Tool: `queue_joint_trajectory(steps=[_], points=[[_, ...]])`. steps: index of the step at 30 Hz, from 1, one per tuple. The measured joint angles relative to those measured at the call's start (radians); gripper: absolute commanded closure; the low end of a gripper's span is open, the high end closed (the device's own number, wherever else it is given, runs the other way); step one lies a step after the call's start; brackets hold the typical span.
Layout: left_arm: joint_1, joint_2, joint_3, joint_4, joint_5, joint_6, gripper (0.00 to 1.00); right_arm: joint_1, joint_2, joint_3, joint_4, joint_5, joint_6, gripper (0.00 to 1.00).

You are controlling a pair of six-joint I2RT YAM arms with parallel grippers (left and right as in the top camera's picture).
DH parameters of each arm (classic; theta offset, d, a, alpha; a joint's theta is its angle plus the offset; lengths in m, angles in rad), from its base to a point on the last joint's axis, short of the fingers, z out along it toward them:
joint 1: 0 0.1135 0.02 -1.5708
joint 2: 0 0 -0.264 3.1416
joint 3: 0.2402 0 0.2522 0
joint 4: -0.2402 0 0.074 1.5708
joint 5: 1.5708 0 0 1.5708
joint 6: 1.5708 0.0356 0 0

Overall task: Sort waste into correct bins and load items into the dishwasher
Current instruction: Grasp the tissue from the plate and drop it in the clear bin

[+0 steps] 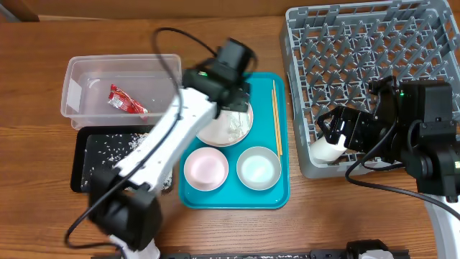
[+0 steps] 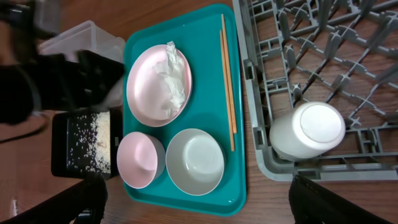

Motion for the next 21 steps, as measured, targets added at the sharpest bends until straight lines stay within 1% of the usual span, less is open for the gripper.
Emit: queue_joint_trajectory(steps=[1, 2, 6, 7, 9, 10, 11, 14, 18, 21], points=[[-0.016, 0.030, 0.001, 0.005, -0.003, 0.000, 0.34, 0.000, 0.000, 0.000, -0.001, 0.000, 0.000, 0.05], [-0.026, 0.073, 0.001, 0.011, -0.003, 0.000, 0.38, 0.000, 0.000, 0.000, -0.001, 0.000, 0.000, 0.05], [-0.027, 0.227, -0.003, 0.026, 0.003, 0.009, 0.47, 0.000, 0.000, 0.000, -0.001, 0.000, 0.000, 0.05], [-0.026, 0.254, -0.006, 0.029, 0.008, 0.010, 0.51, 0.000, 0.000, 0.000, -0.002, 0.000, 0.000, 0.05], [-0.024, 0.289, -0.008, 0.029, 0.020, 0.014, 0.75, 0.000, 0.000, 0.000, -0.002, 0.000, 0.000, 0.05], [-0.023, 0.296, -0.008, 0.029, 0.025, 0.017, 0.90, 0.000, 0.000, 0.000, -0.002, 0.000, 0.000, 0.06], [-0.022, 0.296, -0.008, 0.029, 0.030, 0.019, 0.96, 0.000, 0.000, 0.000, -0.001, 0.000, 0.000, 0.06], [-0.022, 0.296, -0.005, 0.016, 0.038, 0.019, 0.96, 0.000, 0.000, 0.000, -0.002, 0.000, 0.000, 0.06], [-0.006, 0.292, 0.023, -0.100, 0.050, 0.009, 0.96, 0.000, 0.000, 0.000, -0.001, 0.000, 0.000, 0.06], [0.039, 0.253, 0.074, -0.183, 0.053, -0.009, 0.96, 0.000, 0.000, 0.000, -0.002, 0.000, 0.000, 0.06]])
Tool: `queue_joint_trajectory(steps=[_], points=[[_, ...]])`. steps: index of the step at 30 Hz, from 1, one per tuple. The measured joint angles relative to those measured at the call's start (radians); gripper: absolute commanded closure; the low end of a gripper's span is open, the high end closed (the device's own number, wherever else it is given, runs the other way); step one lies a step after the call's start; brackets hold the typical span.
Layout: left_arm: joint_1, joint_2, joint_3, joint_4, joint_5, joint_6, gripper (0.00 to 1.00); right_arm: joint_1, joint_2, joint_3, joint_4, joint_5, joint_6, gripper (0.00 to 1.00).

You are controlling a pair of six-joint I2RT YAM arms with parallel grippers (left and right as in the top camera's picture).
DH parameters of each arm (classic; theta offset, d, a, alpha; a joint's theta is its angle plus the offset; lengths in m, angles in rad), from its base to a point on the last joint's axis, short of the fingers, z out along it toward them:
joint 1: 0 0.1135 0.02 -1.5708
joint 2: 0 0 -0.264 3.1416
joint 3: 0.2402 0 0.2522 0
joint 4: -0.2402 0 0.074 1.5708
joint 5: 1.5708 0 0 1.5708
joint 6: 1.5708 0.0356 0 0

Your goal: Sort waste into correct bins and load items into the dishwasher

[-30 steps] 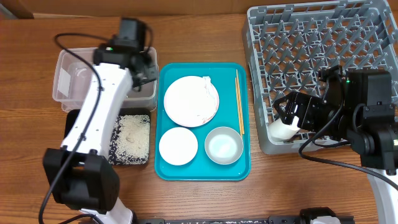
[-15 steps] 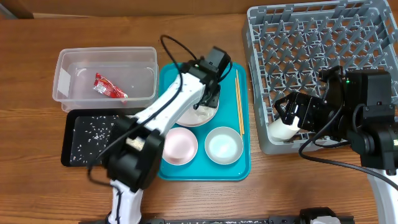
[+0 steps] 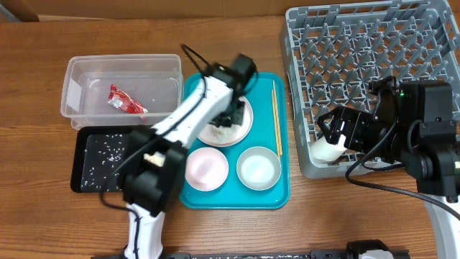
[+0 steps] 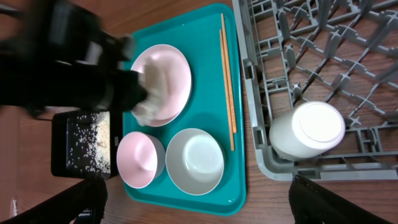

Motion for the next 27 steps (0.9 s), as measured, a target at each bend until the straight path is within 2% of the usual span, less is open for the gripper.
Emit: queue_joint_trajectory(steps=[6, 9, 16, 17, 18, 19, 20, 22, 23, 25, 27], points=[[0.192, -0.254, 0.069, -0.014, -0.001, -0.012, 0.96, 0.000, 0.000, 0.000, 0.000, 0.000, 0.000, 0.06], [0.268, -0.325, 0.086, -0.014, -0.003, -0.016, 0.96, 0.000, 0.000, 0.000, 0.000, 0.000, 0.000, 0.06], [0.328, -0.339, 0.088, -0.056, -0.125, -0.023, 0.94, 0.000, 0.000, 0.000, 0.000, 0.000, 0.000, 0.06], [0.336, -0.330, 0.088, -0.047, -0.140, -0.023, 0.80, 0.000, 0.000, 0.000, 0.001, 0.000, 0.000, 0.05], [0.344, -0.320, 0.088, -0.037, -0.150, -0.021, 0.60, 0.000, 0.000, 0.000, 0.000, 0.000, 0.000, 0.05], [0.357, -0.306, 0.087, -0.021, -0.161, -0.018, 0.45, 0.000, 0.000, 0.000, 0.000, 0.000, 0.000, 0.06], [0.364, -0.295, 0.087, -0.008, -0.165, -0.019, 0.46, 0.000, 0.000, 0.000, 0.000, 0.000, 0.000, 0.06], [0.380, -0.264, 0.087, 0.003, -0.162, -0.009, 0.59, 0.000, 0.000, 0.000, 0.000, 0.000, 0.000, 0.05], [0.386, -0.252, 0.087, -0.003, -0.159, 0.003, 0.61, 0.000, 0.000, 0.000, -0.001, 0.000, 0.000, 0.05], [0.391, -0.240, 0.087, -0.029, -0.140, 0.020, 0.62, 0.000, 0.000, 0.000, -0.005, 0.000, 0.000, 0.06], [0.388, -0.243, 0.090, -0.059, -0.114, 0.031, 0.57, 0.000, 0.000, 0.000, -0.007, 0.000, -0.001, 0.06]])
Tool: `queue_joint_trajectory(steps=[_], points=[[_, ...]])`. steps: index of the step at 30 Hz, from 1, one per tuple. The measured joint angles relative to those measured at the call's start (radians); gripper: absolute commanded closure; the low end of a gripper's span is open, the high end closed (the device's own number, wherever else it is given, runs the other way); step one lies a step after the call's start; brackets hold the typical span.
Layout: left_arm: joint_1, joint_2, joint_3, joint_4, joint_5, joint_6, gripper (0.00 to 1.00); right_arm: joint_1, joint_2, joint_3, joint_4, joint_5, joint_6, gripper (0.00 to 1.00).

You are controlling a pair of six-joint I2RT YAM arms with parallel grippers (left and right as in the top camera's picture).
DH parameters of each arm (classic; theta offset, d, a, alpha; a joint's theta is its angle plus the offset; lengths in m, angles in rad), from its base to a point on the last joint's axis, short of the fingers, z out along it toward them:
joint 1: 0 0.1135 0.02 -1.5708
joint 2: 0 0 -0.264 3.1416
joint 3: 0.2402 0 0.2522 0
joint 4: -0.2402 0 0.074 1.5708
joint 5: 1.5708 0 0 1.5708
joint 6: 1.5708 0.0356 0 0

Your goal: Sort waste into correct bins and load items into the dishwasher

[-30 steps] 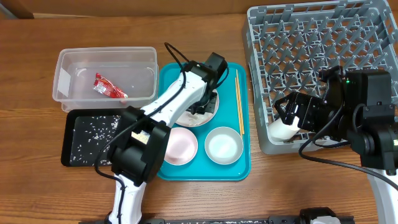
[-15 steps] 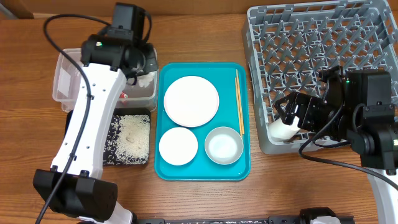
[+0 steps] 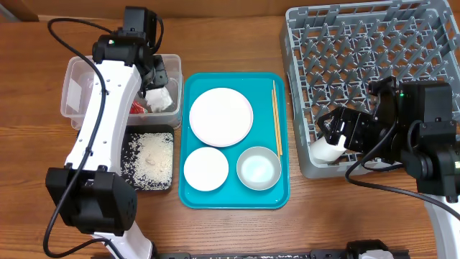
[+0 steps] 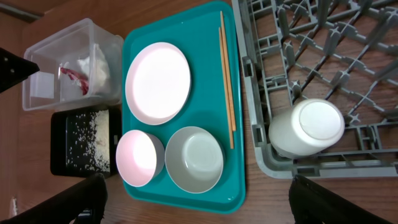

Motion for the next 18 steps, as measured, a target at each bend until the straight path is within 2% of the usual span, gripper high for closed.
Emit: queue_joint_trajectory(steps=[3, 7, 9, 10, 12, 13, 18], points=[[-0.016, -0.031, 0.011, -0.026, 0.032, 0.008, 0.47, 0.000, 0.000, 0.000, 0.001, 0.000, -0.002, 0.06], [-0.044, -0.146, 0.014, -0.082, 0.068, 0.008, 0.46, 0.000, 0.000, 0.000, 0.013, 0.000, -0.008, 0.09], [-0.065, -0.239, 0.024, -0.123, 0.077, 0.023, 0.43, 0.000, 0.000, 0.000, 0.040, 0.001, -0.014, 0.09], [-0.075, -0.275, 0.029, -0.136, 0.078, 0.031, 0.39, 0.000, 0.000, 0.000, 0.053, 0.003, -0.015, 0.09], [-0.103, -0.354, 0.042, -0.175, 0.075, 0.053, 0.17, 0.000, 0.000, 0.000, 0.077, 0.005, -0.019, 0.09], [-0.119, -0.391, 0.047, -0.195, 0.070, 0.060, 0.02, 0.000, 0.000, 0.000, 0.085, 0.006, -0.021, 0.08], [-0.175, -0.514, 0.056, -0.290, 0.049, 0.075, 0.00, 0.000, 0.000, 0.000, 0.096, 0.008, -0.025, 0.07]])
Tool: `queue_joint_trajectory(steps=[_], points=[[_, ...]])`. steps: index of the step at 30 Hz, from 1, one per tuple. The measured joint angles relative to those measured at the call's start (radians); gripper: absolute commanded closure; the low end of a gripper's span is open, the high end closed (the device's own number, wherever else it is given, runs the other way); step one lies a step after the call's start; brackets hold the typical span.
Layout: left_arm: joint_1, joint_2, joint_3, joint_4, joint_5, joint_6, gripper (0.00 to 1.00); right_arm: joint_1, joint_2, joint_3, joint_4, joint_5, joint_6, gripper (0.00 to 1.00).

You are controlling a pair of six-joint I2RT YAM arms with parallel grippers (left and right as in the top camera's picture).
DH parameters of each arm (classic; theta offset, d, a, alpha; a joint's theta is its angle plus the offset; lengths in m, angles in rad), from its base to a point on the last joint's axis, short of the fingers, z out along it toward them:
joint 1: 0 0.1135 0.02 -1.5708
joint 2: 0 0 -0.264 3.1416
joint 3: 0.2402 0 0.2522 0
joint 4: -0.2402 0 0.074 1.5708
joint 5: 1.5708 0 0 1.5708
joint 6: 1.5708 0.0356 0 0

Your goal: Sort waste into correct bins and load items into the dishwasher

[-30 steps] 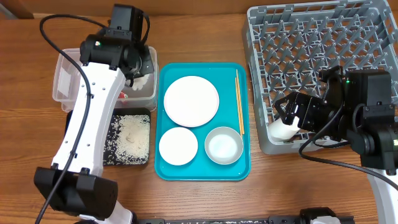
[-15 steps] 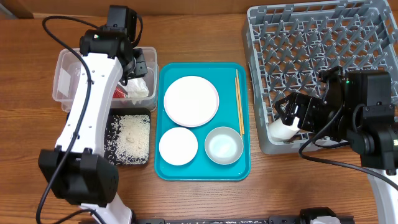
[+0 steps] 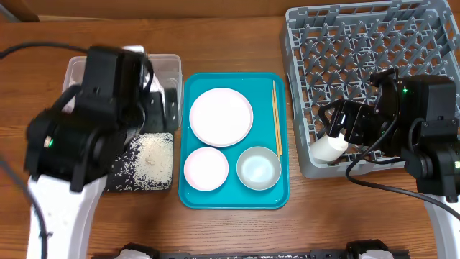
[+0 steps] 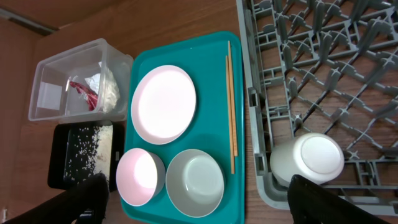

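On the teal tray (image 3: 233, 196) lie a bare pale plate (image 3: 221, 116), a pink bowl (image 4: 138, 177), a pale green bowl (image 4: 194, 183) and wooden chopsticks (image 4: 231, 106). A crumpled tissue (image 4: 107, 92) and a red wrapper (image 4: 83, 94) lie in the clear bin (image 4: 46, 71). A white cup (image 4: 309, 158) sits in the grey dish rack's (image 3: 359, 43) front left corner. My right gripper (image 4: 208, 208) hangs open above the tray and the rack's edge, holding nothing. My left arm (image 3: 86, 137) looms close to the overhead camera and hides its own gripper.
A black tray (image 4: 78, 155) scattered with rice lies in front of the clear bin, left of the teal tray. The rack's upright pegs fill the right side. Bare wooden table (image 3: 230, 36) shows behind and in front of the trays.
My left arm was over the clear bin; now it stands raised near the overhead camera, and the tissue lies in the bin. My right gripper has shifted slightly, still open.
First my left gripper was over the plate, which bore a crumpled tissue. Then it was down at the tissue. Then it was at the clear bin with the tissue and the plate was bare. Now the tissue rests beside the red wrapper.
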Motion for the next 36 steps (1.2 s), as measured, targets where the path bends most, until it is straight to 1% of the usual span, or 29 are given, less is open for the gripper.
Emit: queue_joint_trajectory(steps=[9, 10, 31, 36], points=[[-0.001, -0.027, 0.000, -0.126, -0.016, 0.003, 0.00, 0.000, 0.000, 0.000, -0.020, 0.000, 0.000, 0.06], [-0.001, -0.027, 0.000, -0.128, -0.016, 0.003, 0.00, 0.000, 0.000, 0.000, -0.020, 0.000, 0.000, 0.00], [-0.003, -0.024, 0.000, -0.129, -0.015, 0.003, 0.00, 0.000, 0.000, 0.000, -0.023, 0.000, 0.000, 0.00], [-0.003, -0.070, -0.019, -0.119, -0.018, 0.008, 0.00, 0.000, 0.000, 0.000, -0.024, 0.000, 0.000, 0.00]])
